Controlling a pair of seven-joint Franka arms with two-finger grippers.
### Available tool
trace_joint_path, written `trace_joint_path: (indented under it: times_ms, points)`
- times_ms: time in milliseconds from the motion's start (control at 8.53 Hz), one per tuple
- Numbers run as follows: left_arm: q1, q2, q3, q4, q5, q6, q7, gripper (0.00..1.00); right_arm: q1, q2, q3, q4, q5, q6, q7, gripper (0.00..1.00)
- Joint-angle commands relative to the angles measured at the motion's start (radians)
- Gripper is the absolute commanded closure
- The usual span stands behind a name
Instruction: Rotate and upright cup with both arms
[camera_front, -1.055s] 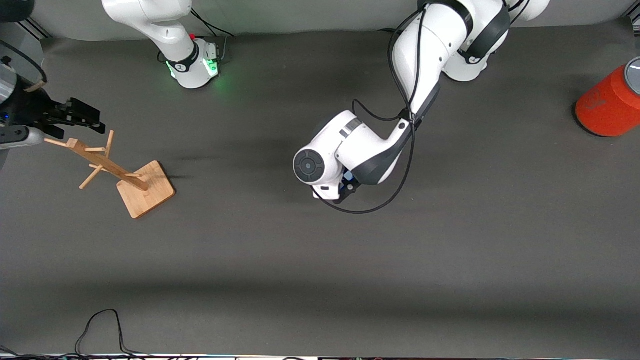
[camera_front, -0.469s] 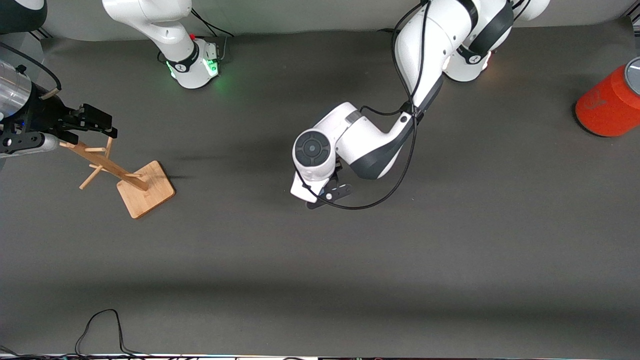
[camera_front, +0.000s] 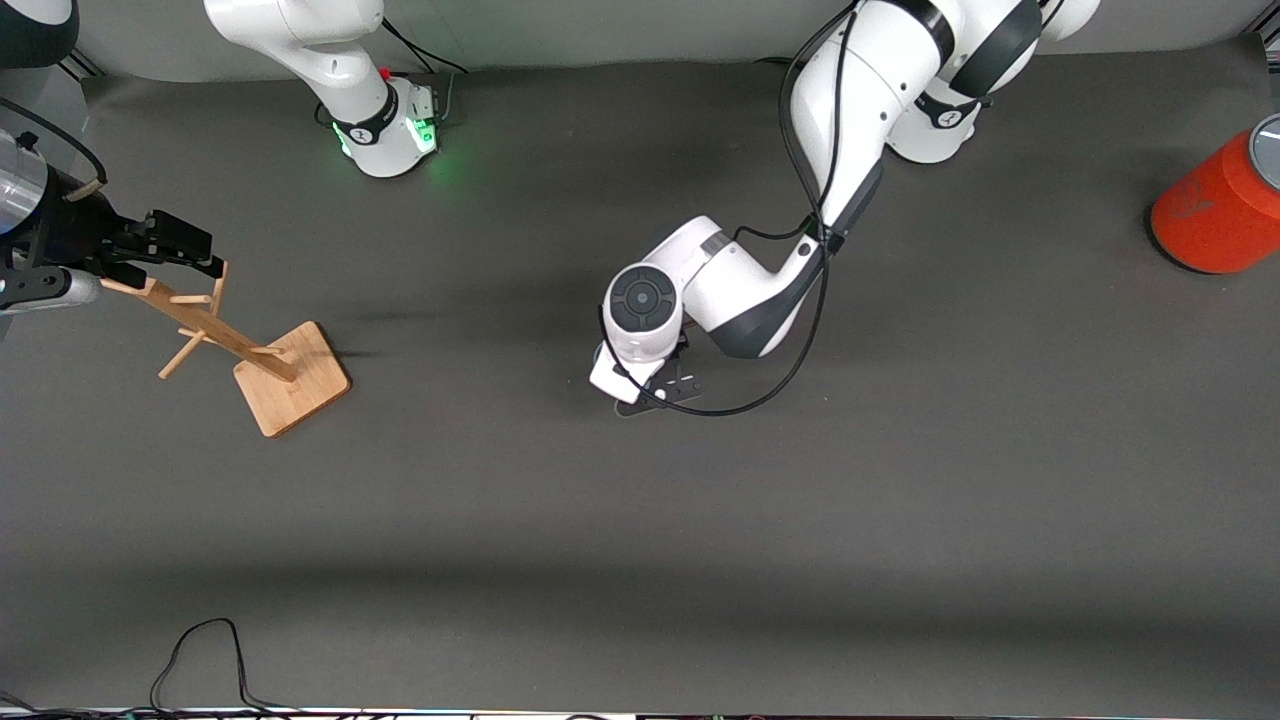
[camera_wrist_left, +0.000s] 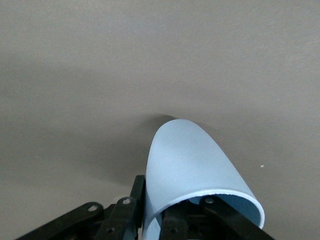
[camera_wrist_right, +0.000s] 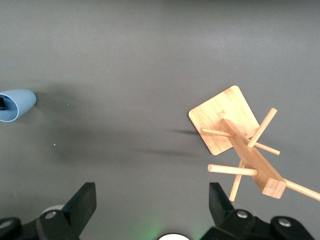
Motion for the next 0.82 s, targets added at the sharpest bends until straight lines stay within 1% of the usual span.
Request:
trace_joint_path:
  times_ms: [0, 117, 234, 352, 469, 703]
  points:
    - [0.015, -0.057, -0.009, -0.084, -0.003, -0.011, 0.049, 1.00, 0.016, -0.017, -0.018, -0.009, 0.005, 0.002, -0.012, 0.00]
    - [0.005, -0.053, -0.009, -0.089, -0.003, -0.013, 0.045, 0.34, 0.013, -0.020, -0.022, -0.009, -0.001, 0.002, -0.012, 0.00]
    - [-0.002, -0.055, -0.008, -0.089, 0.000, -0.013, 0.036, 0.00, 0.013, -0.018, -0.038, -0.009, -0.025, 0.003, -0.014, 0.00]
    - [0.001, -0.063, -0.009, -0.086, 0.000, -0.017, 0.030, 0.00, 0.011, -0.020, -0.046, -0.006, -0.033, 0.006, -0.014, 0.00]
    - [-0.001, -0.081, -0.009, -0.081, 0.000, -0.049, 0.028, 0.00, 0.016, -0.029, -0.070, -0.011, -0.038, 0.005, -0.027, 0.00]
    - [0.008, -0.159, -0.008, -0.080, 0.000, -0.140, 0.028, 0.00, 0.017, -0.026, -0.071, -0.001, -0.062, 0.012, -0.029, 0.00]
